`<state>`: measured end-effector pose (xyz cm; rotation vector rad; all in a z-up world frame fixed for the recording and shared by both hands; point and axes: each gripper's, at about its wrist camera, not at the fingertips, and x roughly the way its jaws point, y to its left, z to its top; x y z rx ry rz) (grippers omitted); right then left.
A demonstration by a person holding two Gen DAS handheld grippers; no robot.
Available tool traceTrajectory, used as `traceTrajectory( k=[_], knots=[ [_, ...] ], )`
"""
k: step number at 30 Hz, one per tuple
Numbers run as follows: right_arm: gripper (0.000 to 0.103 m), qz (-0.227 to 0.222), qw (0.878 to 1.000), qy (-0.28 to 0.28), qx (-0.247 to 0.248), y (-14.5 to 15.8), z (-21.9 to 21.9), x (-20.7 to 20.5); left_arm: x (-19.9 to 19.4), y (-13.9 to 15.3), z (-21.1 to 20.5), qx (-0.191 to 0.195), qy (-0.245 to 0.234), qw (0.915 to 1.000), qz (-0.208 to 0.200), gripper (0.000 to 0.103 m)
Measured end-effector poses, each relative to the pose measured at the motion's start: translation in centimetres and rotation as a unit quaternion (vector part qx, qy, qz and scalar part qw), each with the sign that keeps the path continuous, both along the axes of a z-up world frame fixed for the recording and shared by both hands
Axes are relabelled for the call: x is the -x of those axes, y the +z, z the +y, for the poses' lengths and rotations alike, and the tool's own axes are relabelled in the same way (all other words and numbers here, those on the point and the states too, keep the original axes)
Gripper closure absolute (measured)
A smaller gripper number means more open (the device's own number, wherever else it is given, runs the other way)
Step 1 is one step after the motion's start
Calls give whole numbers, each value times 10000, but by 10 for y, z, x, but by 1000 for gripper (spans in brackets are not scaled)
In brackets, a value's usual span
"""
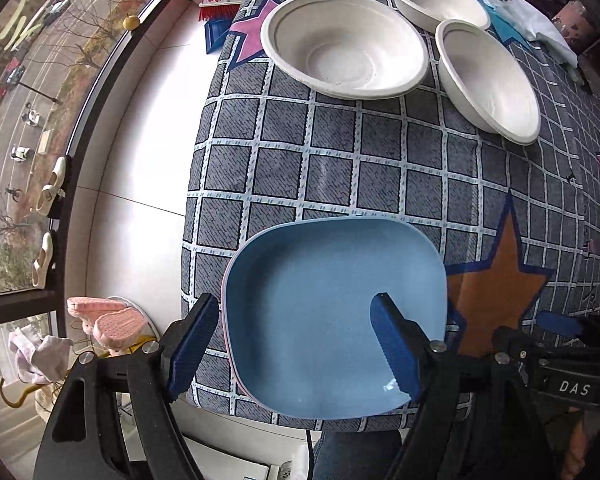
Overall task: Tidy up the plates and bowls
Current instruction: 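Carry the blue plate onto the pink plate and release the right gripper, then grasp the rim of a white paper bowl with the right gripper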
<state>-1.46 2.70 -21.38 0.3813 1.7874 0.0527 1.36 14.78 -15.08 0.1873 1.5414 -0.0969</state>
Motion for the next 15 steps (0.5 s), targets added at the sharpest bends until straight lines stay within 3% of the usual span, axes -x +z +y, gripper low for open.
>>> traceTrajectory(
  k=[9, 15],
  knots=[
    [18, 17, 9993, -378, 42, -1, -24, -4, -23, 18, -48, 357, -198, 9991, -60, 22],
    [18, -376, 9984, -279, 313, 20, -58, -50, -54, 21, -74, 803, 444, 9957, 101, 22]
  ],
)
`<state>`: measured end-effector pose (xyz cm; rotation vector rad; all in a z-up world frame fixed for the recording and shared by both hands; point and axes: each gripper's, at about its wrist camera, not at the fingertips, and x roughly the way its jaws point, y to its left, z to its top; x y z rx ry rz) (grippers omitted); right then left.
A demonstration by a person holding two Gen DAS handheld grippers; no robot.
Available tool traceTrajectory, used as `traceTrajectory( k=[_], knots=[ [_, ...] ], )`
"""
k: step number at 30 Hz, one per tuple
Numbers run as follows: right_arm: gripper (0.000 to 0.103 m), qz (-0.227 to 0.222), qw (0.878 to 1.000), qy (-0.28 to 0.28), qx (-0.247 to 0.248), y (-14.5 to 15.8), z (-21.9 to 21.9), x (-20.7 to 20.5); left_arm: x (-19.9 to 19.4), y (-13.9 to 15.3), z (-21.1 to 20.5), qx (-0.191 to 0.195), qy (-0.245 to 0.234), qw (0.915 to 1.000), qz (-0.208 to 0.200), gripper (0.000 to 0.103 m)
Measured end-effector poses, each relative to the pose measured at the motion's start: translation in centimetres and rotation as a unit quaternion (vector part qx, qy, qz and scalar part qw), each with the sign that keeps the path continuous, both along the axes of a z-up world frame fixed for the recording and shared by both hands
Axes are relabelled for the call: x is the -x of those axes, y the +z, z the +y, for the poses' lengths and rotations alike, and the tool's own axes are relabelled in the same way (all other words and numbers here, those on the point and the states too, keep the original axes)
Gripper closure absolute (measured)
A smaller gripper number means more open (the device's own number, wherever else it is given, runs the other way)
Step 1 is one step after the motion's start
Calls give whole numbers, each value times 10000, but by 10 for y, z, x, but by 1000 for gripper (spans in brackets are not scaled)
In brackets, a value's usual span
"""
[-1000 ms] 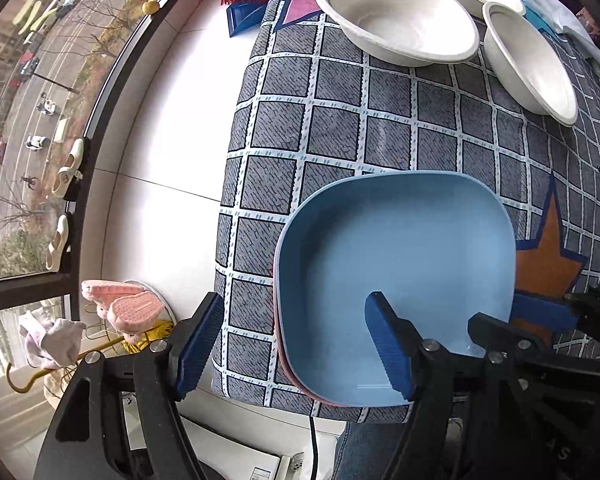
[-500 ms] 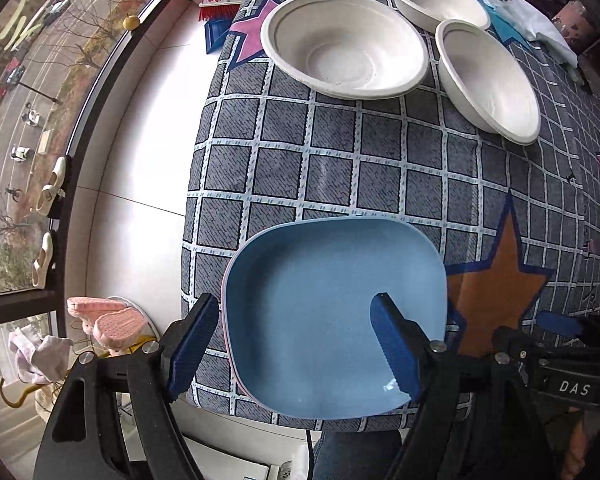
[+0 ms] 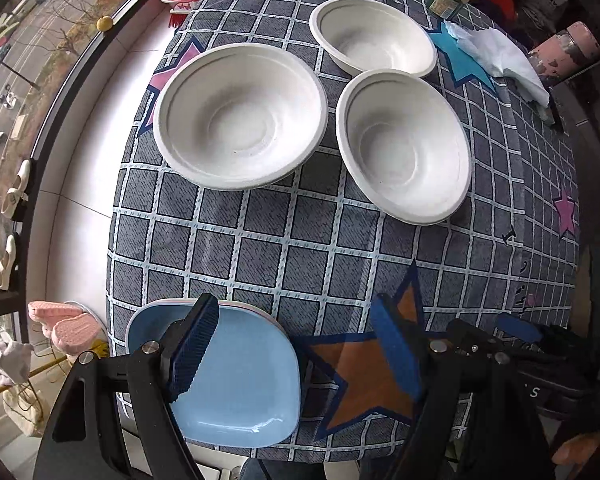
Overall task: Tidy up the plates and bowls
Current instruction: 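Grasp the rim of a white paper bowl with the right gripper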
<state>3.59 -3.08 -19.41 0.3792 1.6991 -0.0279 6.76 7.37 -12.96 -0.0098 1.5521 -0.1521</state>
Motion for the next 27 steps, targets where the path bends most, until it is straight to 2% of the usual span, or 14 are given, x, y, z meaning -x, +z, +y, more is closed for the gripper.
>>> traceTrajectory(
  k=[4, 10, 15, 21, 22, 23, 25, 27],
  knots=[
    [18, -360, 9990, 114, 247, 17, -18, -53, -19, -9, -16, 217, 619, 9977, 168, 22],
    [18, -726, 9956, 467, 375, 28, -22, -126, -38, -36, -28, 159, 1438, 9887, 384, 22],
    [18, -755, 9918, 985, 313, 13, -1, -172, -48, -57, -27, 139, 2102, 9760, 551, 22],
    [18, -656, 9869, 1446, 274, -12, 28, -201, -58, -80, -26, 172, 2562, 9637, 733, 22],
    [18, -633, 9860, 1516, 275, -14, 29, -200, -60, -83, -26, 212, 2608, 9621, 775, 22],
    [18, -608, 9854, 1566, 285, -17, 33, -203, -61, -85, -25, 227, 2641, 9610, 790, 27],
    [31, -584, 9849, 1608, 254, -25, 44, -206, -65, -87, -25, 198, 2645, 9611, 773, 32],
    [65, -501, 9858, 1579, 263, -30, 44, -207, -73, -86, -30, 225, 2541, 9646, 663, 42]
  ],
)
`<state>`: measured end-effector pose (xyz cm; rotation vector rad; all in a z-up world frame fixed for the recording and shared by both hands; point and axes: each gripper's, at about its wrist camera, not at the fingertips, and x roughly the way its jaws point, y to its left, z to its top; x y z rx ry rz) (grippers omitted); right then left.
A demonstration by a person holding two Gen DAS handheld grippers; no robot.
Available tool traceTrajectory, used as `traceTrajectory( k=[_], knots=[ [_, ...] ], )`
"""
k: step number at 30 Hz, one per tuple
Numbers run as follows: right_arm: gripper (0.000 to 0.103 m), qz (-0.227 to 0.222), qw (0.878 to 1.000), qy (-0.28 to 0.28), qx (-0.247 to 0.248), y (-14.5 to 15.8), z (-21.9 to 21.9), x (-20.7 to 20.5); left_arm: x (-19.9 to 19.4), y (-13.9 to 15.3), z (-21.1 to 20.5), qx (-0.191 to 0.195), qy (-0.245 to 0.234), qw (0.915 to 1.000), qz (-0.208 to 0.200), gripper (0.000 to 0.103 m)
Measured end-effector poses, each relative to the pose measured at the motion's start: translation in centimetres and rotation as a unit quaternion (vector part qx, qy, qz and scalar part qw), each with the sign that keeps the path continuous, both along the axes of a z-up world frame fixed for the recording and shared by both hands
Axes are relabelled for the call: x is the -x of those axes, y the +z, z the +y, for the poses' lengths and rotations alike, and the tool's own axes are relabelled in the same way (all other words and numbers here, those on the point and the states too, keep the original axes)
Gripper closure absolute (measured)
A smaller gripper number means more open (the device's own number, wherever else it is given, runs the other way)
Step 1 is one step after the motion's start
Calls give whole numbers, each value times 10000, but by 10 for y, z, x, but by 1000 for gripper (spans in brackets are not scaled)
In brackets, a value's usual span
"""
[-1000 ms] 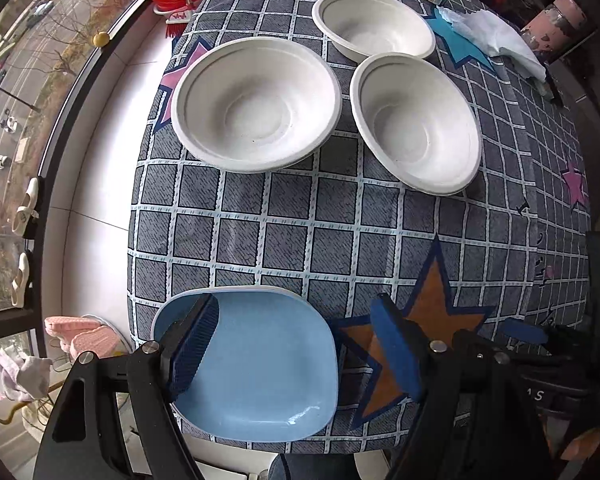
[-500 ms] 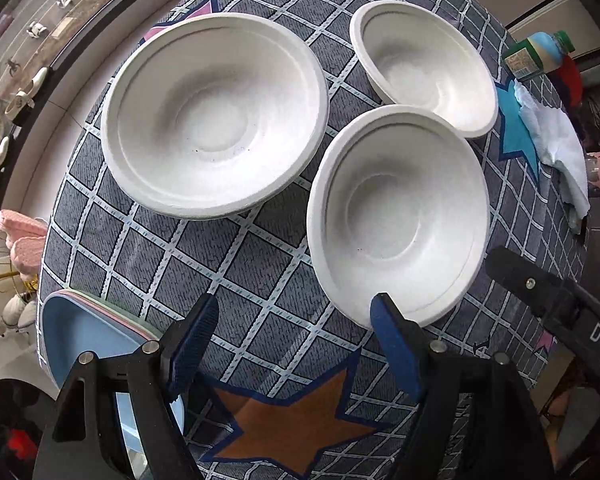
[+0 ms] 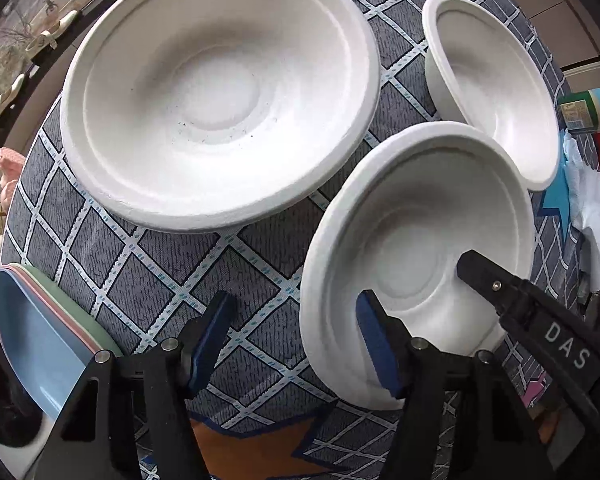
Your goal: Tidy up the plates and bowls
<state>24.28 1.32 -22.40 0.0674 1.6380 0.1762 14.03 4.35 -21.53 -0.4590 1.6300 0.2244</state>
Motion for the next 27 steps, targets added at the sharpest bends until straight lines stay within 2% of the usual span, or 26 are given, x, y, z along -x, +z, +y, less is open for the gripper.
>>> traceTrajectory(
  k=[1, 2, 3, 6, 11, 15, 19, 27],
  knots=[
    [68, 40, 9999, -80, -122, -4, 4, 2, -3, 1, -3, 12, -98, 9999, -34, 46],
    [78, 83, 9994, -177, -291, -8, 10, 3, -6, 2, -7, 12, -197, 9998, -59, 52],
    [83, 129, 9985, -257, -457, -8, 2, 8, -10, 3, -11, 7, -312, 9995, -73, 57],
    [83, 180, 9980, -297, -526, -9, -6, 17, -19, 6, -20, 85, -609, 9980, -134, 66],
    [84, 290, 9964, -563, -560, -11, -25, 35, -23, 11, -51, -42, -1478, 9886, -286, 68],
    [84, 413, 9943, -820, -538, -13, -56, 63, -11, 14, -83, -105, -2421, 9696, -343, 69],
    [84, 532, 9907, -1125, -542, -16, -74, 101, 13, 16, -108, -69, -3192, 9470, -341, 69],
    [83, 801, 9783, -1856, -458, -19, -102, 189, 69, 22, -148, 42, -4450, 8950, -293, 69]
  ],
)
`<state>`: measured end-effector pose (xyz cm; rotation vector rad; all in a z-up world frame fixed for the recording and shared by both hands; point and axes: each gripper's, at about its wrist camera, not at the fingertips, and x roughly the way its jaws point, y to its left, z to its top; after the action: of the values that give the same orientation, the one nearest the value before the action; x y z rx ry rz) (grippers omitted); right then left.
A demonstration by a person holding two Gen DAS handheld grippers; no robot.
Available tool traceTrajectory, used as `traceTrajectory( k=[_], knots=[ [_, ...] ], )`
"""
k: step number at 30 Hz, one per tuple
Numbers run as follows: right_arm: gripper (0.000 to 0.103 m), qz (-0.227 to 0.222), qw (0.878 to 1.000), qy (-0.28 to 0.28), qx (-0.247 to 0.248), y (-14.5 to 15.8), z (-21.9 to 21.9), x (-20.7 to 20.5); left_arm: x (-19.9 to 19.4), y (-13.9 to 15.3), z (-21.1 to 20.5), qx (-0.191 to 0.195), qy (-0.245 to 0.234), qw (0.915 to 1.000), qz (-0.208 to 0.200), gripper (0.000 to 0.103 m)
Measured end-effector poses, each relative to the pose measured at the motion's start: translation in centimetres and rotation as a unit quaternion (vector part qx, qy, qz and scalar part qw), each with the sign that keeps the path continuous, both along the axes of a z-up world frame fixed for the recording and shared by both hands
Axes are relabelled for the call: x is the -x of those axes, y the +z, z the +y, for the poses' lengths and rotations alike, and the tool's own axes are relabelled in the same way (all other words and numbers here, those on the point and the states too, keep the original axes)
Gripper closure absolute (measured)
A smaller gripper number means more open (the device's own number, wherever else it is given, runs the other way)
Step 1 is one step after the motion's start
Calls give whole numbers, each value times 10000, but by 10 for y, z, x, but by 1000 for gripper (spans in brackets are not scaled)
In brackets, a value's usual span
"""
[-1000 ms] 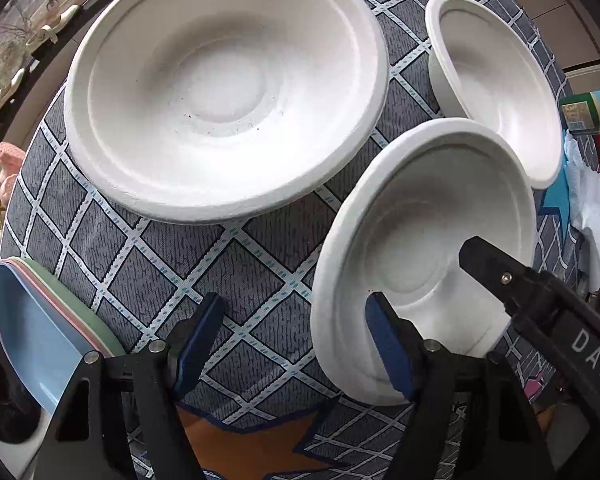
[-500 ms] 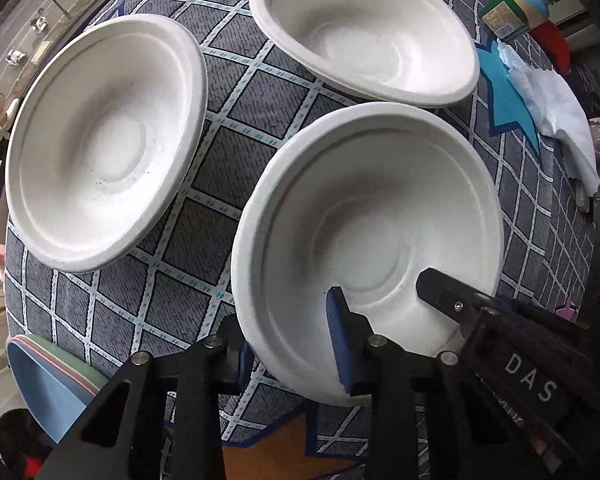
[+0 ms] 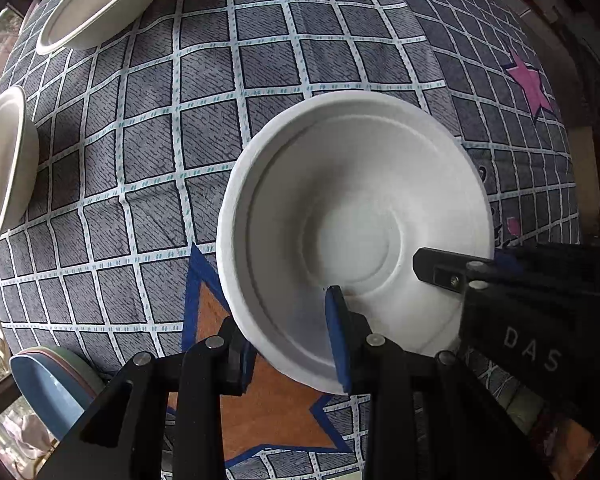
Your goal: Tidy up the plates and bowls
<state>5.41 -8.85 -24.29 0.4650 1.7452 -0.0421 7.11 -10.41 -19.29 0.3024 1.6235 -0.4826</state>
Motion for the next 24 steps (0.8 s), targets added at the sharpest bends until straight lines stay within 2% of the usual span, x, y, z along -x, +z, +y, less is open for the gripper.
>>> traceTrajectory(
  k=[2, 3, 7, 9, 10, 11, 12, 13, 14, 17, 18, 19, 20, 21, 24],
  knots=[
    [83, 44, 9999, -124, 16, 0, -2, 19, 15, 1, -5, 1, -245, 9997, 44, 69],
    [82, 61, 9998, -180, 23, -7, 11, 46, 23, 1, -7, -4, -342, 9994, 73, 69],
    [81, 104, 9991, -403, 79, -9, 7, 81, 40, 4, -14, -54, -706, 9974, 148, 69],
    [79, 78, 9989, -439, 146, -11, 16, 95, 61, 2, -17, -98, -850, 9963, 124, 69],
    [79, 58, 9986, -505, 137, -12, 18, 103, 65, 2, -17, -134, -908, 9957, 112, 63],
    [79, 57, 9983, -580, 90, -15, 20, 110, 82, 0, -17, -237, -1005, 9946, 62, 50],
    [79, 84, 9981, -613, 74, -19, 28, 117, 93, -1, -17, -352, -1086, 9934, -54, 33],
    [79, 75, 9979, -631, 112, -20, 29, 125, 111, 2, -17, -401, -1148, 9924, -195, 26],
    [79, 32, 9979, -631, 153, -20, 30, 134, 112, 7, -13, -368, -1198, 9917, -293, 22],
    [79, -119, 9979, -618, 181, -8, 17, 140, 106, 25, -4, -228, -1300, 9907, -343, 22],
    [72, -157, 9976, -651, 194, -3, 16, 137, 96, 33, 2, -197, -1316, 9905, -358, 22],
    [60, -190, 9971, -701, 208, -1, 13, 139, 91, 38, 3, -173, -1331, 9903, -365, 22],
    [28, -258, 9965, -769, 225, 2, 9, 140, 91, 40, 7, -150, -1343, 9902, -359, 21],
    [21, -385, 9953, -847, 258, 10, 2, 141, 91, 43, 11, -123, -1346, 9902, -348, 21],
    [21, -474, 9938, -940, 351, 20, -11, 142, 87, 51, 17, -71, -1251, 9915, -340, 21]
  ],
)
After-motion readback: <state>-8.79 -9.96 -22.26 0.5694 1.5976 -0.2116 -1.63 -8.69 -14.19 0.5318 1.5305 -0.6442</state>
